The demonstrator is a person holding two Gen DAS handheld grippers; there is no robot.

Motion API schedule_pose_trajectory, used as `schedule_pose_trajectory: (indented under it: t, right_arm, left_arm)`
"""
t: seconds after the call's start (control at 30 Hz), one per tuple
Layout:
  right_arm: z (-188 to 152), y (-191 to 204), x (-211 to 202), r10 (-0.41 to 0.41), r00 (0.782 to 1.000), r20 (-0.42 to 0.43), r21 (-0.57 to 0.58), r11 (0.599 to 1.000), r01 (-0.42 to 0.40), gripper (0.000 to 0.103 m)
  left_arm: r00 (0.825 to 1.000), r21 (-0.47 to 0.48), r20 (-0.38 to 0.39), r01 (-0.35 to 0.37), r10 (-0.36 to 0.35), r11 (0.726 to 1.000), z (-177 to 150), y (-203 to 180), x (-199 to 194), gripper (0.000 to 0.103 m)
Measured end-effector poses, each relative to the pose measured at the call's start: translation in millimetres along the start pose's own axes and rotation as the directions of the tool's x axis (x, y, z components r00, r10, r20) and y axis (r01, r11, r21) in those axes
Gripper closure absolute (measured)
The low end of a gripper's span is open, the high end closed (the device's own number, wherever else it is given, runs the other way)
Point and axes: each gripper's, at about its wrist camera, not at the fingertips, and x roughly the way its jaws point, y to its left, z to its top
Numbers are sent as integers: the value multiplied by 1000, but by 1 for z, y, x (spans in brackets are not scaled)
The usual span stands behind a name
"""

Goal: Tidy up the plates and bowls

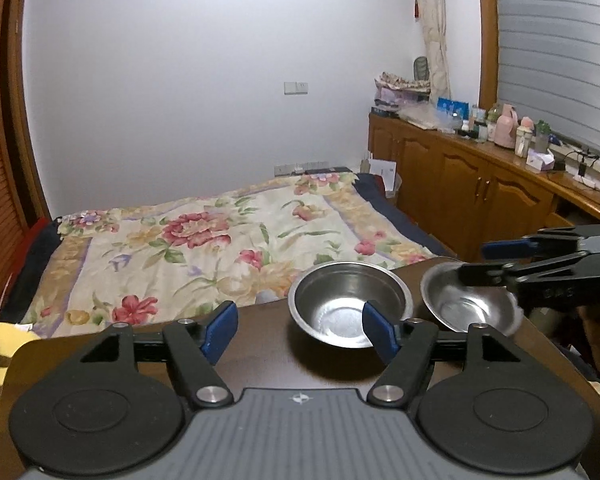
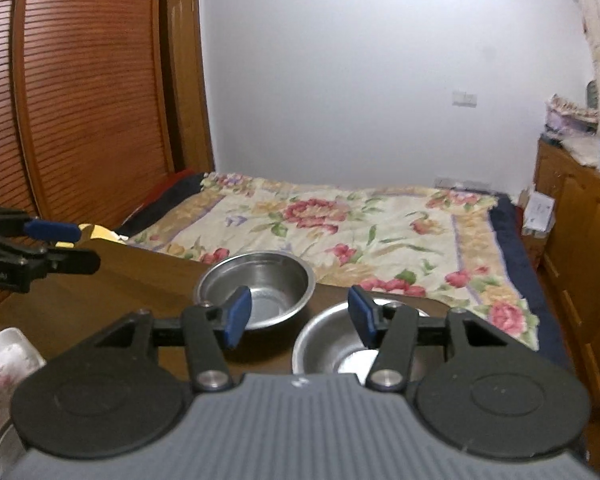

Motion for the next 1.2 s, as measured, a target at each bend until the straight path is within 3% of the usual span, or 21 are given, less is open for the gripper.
schedule_pose_trajectory:
  t: [0.37, 0.5, 0.7, 0.97, 1.03, 1.13, 1.2]
  right_arm:
    - [11, -6, 72, 40, 993, -112, -11, 999, -42, 49]
    - [12, -10, 83, 61, 987, -148, 16, 998, -59, 54]
    - [12, -8, 96, 74, 977, -198, 22, 997, -71, 61]
    - [12, -2, 101, 75, 973, -219, 14, 997, -74, 62]
    - [13, -2, 102, 77, 972, -223, 16, 997, -76, 62]
    - [12, -1, 103, 83, 970, -230, 15, 997, -82, 67]
    - [12, 0, 104, 75, 970, -233, 10, 997, -75, 76]
  left_arm:
    - [992, -40, -122, 38, -43, 998, 2, 12, 79, 46]
    - [987, -50, -151, 50, -57, 997, -1, 15, 96, 51]
    - [979, -81, -181, 77, -91, 994, -6, 20, 106, 57]
    - [975, -94, -195, 91, -108, 991, -8, 19, 110, 60]
    - [974, -95, -196, 97, -114, 991, -9, 18, 111, 69]
    - [973, -92, -201, 92, -109, 991, -11, 17, 112, 76]
    - [975, -96, -201, 81, -99, 992, -12, 17, 111, 79]
